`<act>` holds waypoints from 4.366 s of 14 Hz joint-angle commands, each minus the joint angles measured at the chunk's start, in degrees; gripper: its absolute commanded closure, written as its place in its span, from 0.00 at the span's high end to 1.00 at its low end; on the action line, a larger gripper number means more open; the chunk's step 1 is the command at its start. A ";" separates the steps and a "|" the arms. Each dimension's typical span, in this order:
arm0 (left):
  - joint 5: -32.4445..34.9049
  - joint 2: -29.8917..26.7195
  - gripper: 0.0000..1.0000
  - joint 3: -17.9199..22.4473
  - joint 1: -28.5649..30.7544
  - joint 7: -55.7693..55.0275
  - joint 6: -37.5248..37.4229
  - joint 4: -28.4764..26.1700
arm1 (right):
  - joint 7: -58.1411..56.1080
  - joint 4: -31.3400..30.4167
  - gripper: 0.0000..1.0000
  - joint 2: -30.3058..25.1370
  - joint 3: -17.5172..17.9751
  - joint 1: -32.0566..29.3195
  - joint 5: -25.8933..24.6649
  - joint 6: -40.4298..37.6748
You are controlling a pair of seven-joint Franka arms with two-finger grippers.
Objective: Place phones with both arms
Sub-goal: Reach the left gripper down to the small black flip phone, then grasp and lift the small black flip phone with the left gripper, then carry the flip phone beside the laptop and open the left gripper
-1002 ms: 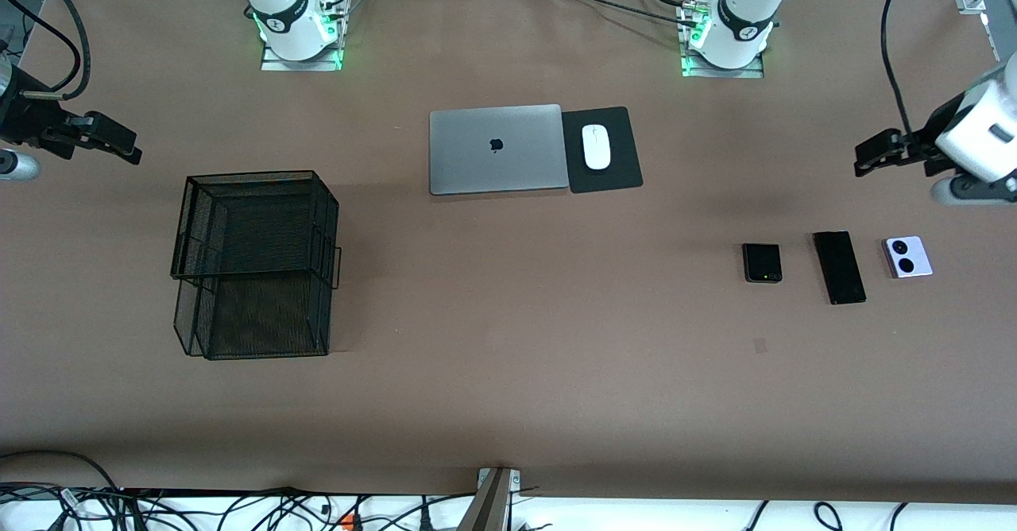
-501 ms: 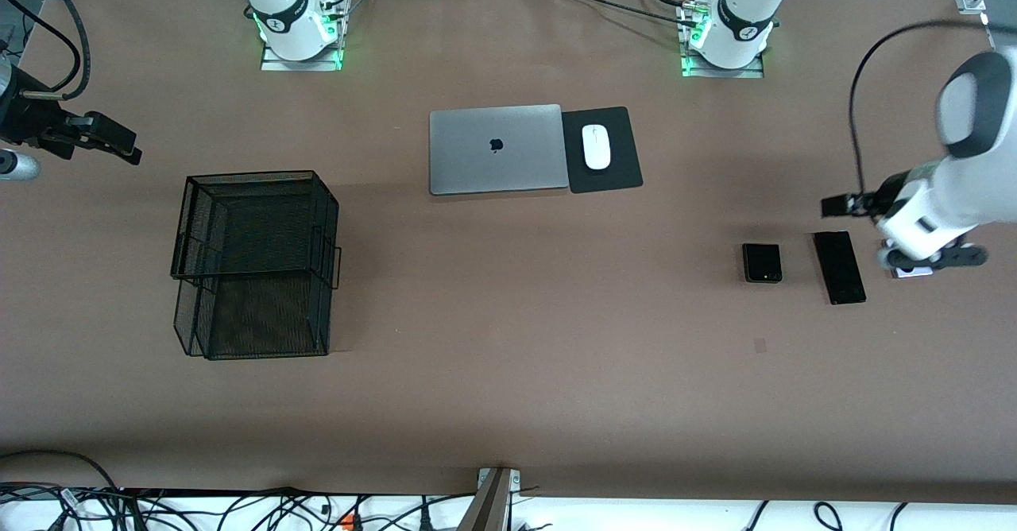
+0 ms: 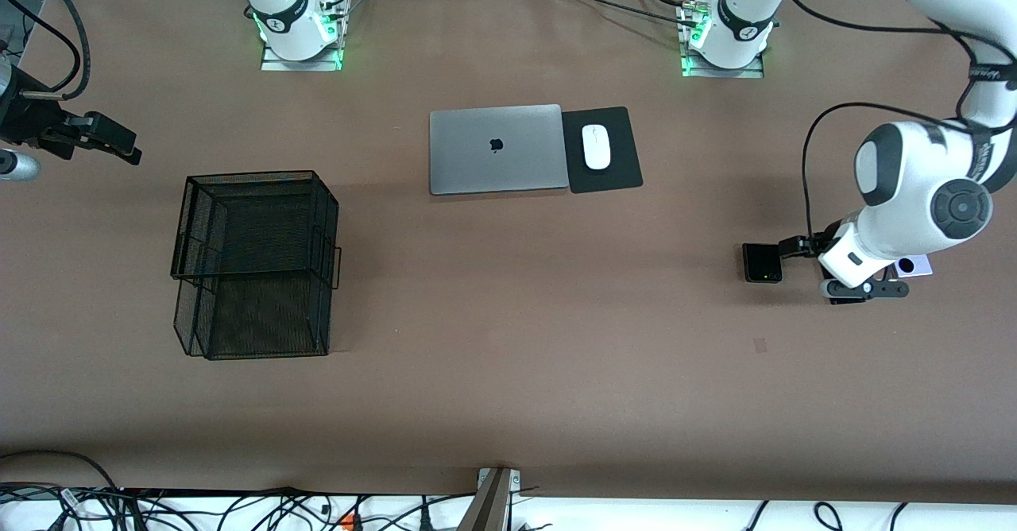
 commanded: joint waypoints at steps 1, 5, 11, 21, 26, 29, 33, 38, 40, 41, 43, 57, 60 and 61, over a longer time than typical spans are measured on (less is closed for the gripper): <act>-0.71 3.24 1.00 -0.13 0.23 1.67 10.96 -4.45 | -0.17 -0.12 1.00 -0.64 0.46 -0.68 0.57 0.09; -0.71 5.27 1.00 -0.22 0.23 1.58 20.32 -9.22 | -0.17 -0.12 1.00 -0.55 0.46 -0.68 0.57 0.09; -0.80 5.80 1.00 -1.45 0.32 1.58 21.56 -10.10 | -0.17 -0.04 1.00 -0.55 0.46 -0.68 0.57 0.09; -0.80 7.74 0.65 -1.45 0.32 1.67 21.38 -10.54 | -0.26 -0.12 1.00 -0.55 0.46 -0.68 0.49 0.09; -0.80 6.69 0.44 -1.53 0.23 1.40 19.63 -9.66 | -0.26 -0.12 1.00 -0.64 0.46 -0.68 0.49 0.01; -0.89 4.57 0.43 -3.90 0.06 0.70 10.00 -4.06 | -0.26 -0.12 1.00 -0.55 0.46 -0.68 0.49 0.01; -0.98 7.20 0.41 -9.52 -3.01 -3.06 -4.44 10.96 | -0.26 0.05 1.00 -0.55 0.54 -0.68 0.40 0.09; -2.63 14.75 0.41 -11.20 -13.90 -15.89 -5.34 22.92 | -0.17 0.23 1.00 -0.55 0.54 -0.68 0.40 0.62; -7.28 18.79 0.41 -11.12 -18.99 -19.84 -4.81 26.45 | -0.17 0.23 1.00 -0.55 0.63 -0.59 0.40 0.62; -8.09 20.64 0.40 -11.03 -22.24 -22.65 -4.29 28.20 | -0.17 0.23 1.00 -0.55 0.63 -0.59 0.40 0.79; -8.10 23.46 0.40 -11.03 -26.47 -29.50 -2.01 29.98 | -0.17 0.23 1.00 -0.46 0.81 -0.59 0.31 0.97; -7.22 27.35 1.00 -10.32 -34.93 -39.11 6.19 28.66 | -0.08 0.14 1.00 0.33 0.98 -0.50 0.75 1.50; -7.13 20.59 1.00 -9.97 -32.12 -39.03 -1.62 28.93 | -0.17 0.14 1.00 0.33 0.98 -0.42 0.75 1.59; -7.13 17.96 1.00 -9.97 -30.63 -39.03 -4.87 28.93 | -0.17 0.14 1.00 0.50 1.07 -0.33 0.75 1.67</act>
